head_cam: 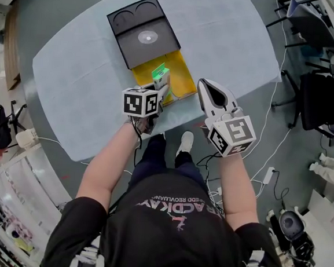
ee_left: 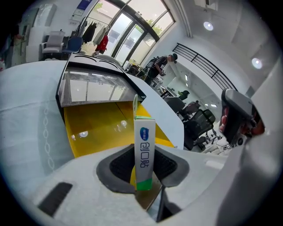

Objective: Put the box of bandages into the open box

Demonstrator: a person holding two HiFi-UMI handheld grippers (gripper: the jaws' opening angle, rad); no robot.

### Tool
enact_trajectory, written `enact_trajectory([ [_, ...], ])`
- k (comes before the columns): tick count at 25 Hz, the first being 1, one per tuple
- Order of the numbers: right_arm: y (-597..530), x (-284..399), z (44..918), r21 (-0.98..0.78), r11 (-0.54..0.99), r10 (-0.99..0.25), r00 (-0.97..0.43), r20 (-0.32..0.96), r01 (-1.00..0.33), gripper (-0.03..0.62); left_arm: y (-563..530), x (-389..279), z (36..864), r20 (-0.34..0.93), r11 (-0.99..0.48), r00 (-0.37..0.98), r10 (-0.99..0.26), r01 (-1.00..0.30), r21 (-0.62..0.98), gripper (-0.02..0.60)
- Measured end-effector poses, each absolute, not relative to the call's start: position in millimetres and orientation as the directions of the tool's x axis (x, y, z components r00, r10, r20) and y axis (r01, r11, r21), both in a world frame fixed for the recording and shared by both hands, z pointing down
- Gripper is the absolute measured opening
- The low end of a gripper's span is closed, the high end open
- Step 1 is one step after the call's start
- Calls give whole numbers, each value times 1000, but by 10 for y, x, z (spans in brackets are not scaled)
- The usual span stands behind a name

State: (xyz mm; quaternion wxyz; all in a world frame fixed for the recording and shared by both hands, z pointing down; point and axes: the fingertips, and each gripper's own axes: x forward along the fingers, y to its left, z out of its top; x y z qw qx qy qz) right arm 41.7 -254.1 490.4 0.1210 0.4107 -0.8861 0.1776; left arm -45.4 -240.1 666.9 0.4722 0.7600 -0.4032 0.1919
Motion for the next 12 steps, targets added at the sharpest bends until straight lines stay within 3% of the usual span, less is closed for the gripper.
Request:
enact_trajectory([
  [6, -2542, 425, 4882, -219, 599, -685, -634, 359, -770, 9, -2431, -488, 6689, 697, -209, 575, -429, -814, 543, 113],
  [9, -2536, 426, 4873, -220, 600, -685, -636, 356, -769, 9, -2437, -518, 6698, 696, -192, 566, -442, -818, 543, 170],
  [12, -2538, 426, 4855, -220, 601, -686, -637, 352, -769, 9, -2445, -557, 6684, 691, -175, 561, -456, -817, 549, 180],
])
